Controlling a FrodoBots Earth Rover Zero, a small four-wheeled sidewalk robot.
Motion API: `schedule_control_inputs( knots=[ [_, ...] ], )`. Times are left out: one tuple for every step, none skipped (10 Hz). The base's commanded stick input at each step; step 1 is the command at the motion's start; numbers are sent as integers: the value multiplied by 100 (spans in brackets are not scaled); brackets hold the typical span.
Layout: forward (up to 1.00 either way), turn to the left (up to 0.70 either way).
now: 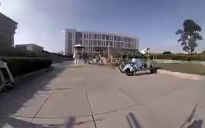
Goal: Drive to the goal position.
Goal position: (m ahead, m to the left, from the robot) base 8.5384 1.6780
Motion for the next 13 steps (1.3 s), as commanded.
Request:
schedule_control_inputs(
  knots=[
    [70,19],
    [70,35],
    [70,35],
    [70,35],
    [70,35],
    [70,35],
    [70,35],
    [70,35],
    [70,35],
    [70,35],
    [70,35],
    [70,35],
    [70,35]
  ],
)
